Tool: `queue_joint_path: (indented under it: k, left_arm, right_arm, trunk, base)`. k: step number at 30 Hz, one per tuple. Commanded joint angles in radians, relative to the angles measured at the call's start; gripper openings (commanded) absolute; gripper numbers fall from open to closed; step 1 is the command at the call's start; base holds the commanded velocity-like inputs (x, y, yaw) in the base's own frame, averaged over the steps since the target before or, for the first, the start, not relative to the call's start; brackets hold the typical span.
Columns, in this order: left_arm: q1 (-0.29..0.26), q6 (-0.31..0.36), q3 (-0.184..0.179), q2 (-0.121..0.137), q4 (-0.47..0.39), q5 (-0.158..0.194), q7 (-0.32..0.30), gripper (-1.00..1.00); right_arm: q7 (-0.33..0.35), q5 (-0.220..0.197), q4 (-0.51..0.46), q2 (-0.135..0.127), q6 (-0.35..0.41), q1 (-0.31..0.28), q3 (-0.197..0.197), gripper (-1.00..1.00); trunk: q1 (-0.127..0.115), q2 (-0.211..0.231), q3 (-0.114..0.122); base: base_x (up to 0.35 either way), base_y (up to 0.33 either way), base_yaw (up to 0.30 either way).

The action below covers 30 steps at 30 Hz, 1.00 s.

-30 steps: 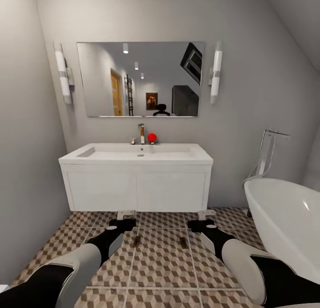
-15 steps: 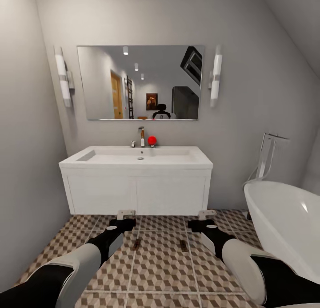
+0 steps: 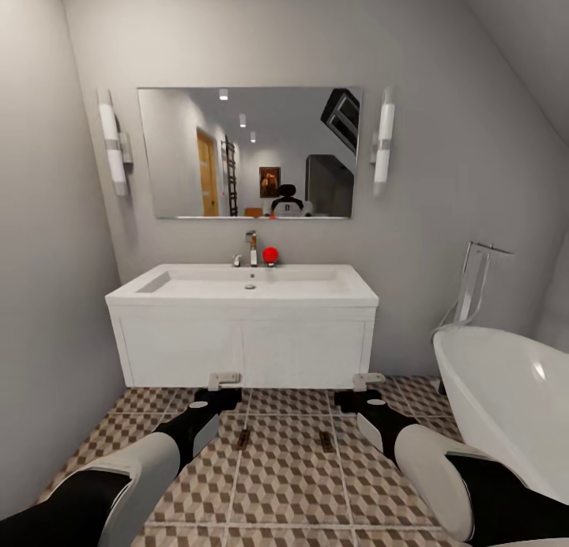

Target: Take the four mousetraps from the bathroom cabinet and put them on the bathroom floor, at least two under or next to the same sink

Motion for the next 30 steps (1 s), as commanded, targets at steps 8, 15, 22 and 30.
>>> queue_joint_path:
  k: [8,15,22,30]
  left_arm:
    - [-0.001,-0.003,-0.008,0.000,0.003,0.008,0.004,1.00]
    - [0.000,-0.002,-0.008,0.001,0.028,0.012,0.003,1.00]
    - [0.003,-0.002,-0.009,0.006,0.072,0.014,0.003,1.00]
    - [0.010,0.005,-0.009,0.013,0.093,0.015,0.009,1.00]
  right_arm:
    - [-0.004,0.009,0.002,0.000,-0.003,-0.001,-0.009,1.00]
    - [-0.005,0.009,0.008,0.000,-0.003,0.001,-0.009,1.00]
    - [-0.006,0.010,0.017,0.000,-0.002,0.029,-0.009,1.00]
    - [-0.002,0.007,0.031,0.000,0.014,0.098,-0.010,1.00]
  trunk:
    - [-0.031,0.056,0.024]
    - [-0.058,0.105,0.046]
    - [-0.085,0.154,0.068]
    - [-0.115,0.210,0.093]
  base:
    - [0.000,0.000,0.000]
    - [0.000,0.000,0.000]
    - [0.000,0.000,0.000]
    - [0.000,0.000,0.000]
